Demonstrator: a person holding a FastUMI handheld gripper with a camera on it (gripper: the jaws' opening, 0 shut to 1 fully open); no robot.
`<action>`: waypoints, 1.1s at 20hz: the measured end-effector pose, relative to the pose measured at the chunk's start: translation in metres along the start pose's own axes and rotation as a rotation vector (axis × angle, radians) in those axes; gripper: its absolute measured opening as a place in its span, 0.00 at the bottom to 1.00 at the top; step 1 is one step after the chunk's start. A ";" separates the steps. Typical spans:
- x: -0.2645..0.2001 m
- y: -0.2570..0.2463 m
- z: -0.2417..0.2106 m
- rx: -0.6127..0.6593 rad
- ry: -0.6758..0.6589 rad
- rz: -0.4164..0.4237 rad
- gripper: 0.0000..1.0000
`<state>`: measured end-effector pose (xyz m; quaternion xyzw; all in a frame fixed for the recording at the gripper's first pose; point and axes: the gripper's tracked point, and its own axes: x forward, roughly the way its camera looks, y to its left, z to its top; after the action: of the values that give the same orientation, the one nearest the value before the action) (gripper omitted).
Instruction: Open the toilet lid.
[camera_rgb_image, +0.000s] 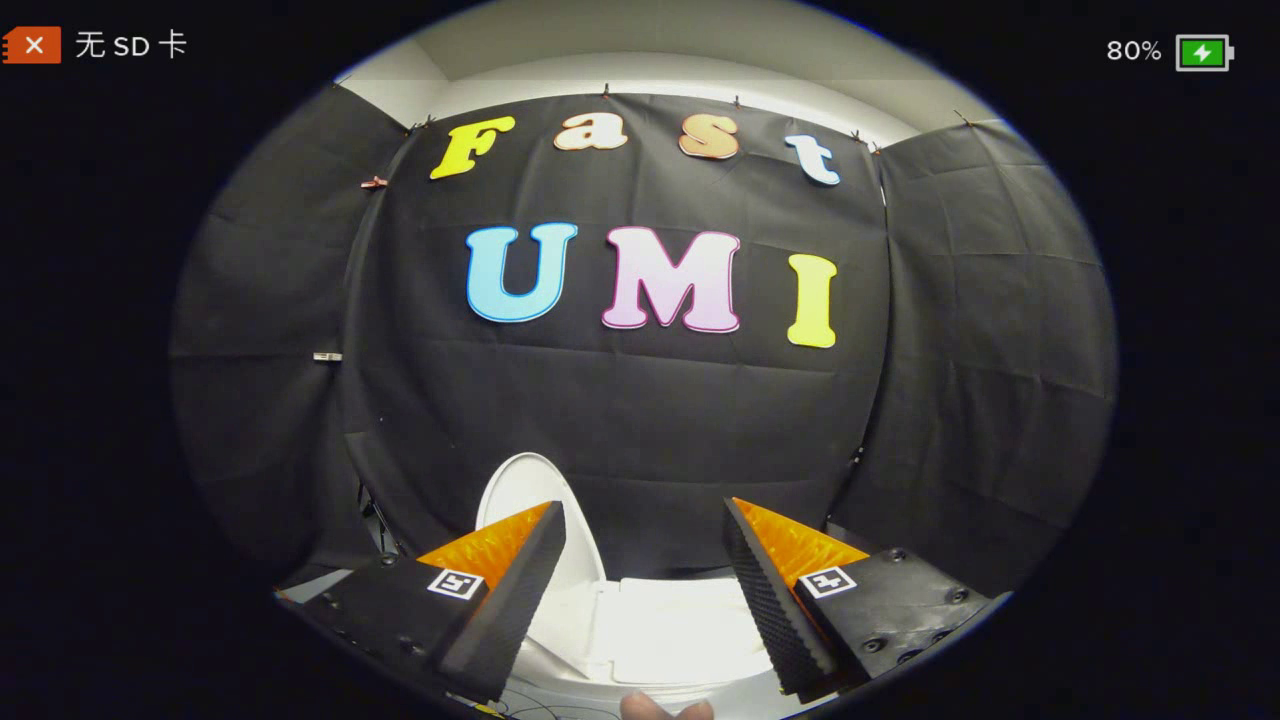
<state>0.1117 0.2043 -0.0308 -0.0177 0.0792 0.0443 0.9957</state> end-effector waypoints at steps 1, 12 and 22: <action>-0.003 -0.009 0.003 0.003 -0.006 0.001 0.99; -0.086 -0.095 0.030 0.022 -0.075 -0.010 0.99; -0.146 -0.144 0.018 0.004 -0.090 -0.109 0.99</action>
<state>-0.0156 0.0493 0.0146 -0.0179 0.0331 -0.0093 0.9992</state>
